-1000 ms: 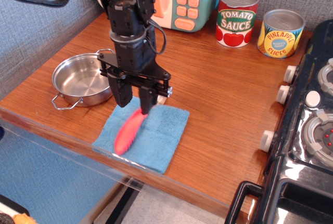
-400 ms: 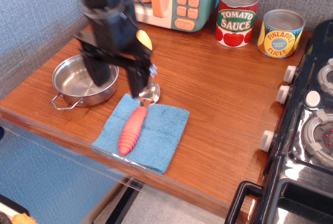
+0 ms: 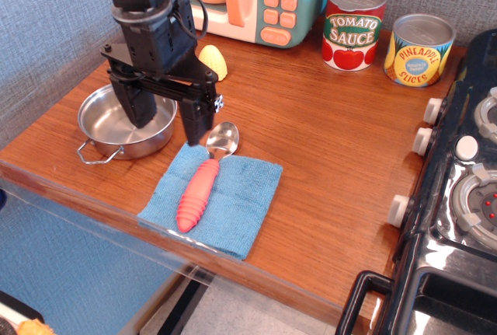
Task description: Place the red spoon on top of the blue cloth.
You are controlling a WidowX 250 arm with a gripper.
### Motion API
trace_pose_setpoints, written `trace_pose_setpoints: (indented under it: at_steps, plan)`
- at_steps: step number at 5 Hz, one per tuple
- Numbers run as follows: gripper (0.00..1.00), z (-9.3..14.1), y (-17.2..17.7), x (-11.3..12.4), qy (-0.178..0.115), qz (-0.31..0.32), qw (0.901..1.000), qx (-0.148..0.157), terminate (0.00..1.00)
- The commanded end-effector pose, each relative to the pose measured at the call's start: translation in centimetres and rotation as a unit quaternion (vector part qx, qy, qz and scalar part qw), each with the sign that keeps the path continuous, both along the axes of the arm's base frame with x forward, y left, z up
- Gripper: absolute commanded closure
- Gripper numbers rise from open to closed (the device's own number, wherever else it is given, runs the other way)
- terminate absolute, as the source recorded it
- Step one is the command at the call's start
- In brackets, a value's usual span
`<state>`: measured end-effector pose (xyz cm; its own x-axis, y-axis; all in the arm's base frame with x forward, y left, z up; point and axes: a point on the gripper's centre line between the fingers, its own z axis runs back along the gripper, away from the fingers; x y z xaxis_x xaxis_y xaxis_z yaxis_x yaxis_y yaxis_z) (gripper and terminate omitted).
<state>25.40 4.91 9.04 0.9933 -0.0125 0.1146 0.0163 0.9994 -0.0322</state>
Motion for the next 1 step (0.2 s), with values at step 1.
trace_pose_setpoints:
  at_steps: [1]
  plan:
    - [0.0, 1.28, 0.56, -0.36, -0.018, -0.002, 0.9998, 0.006, 1.0]
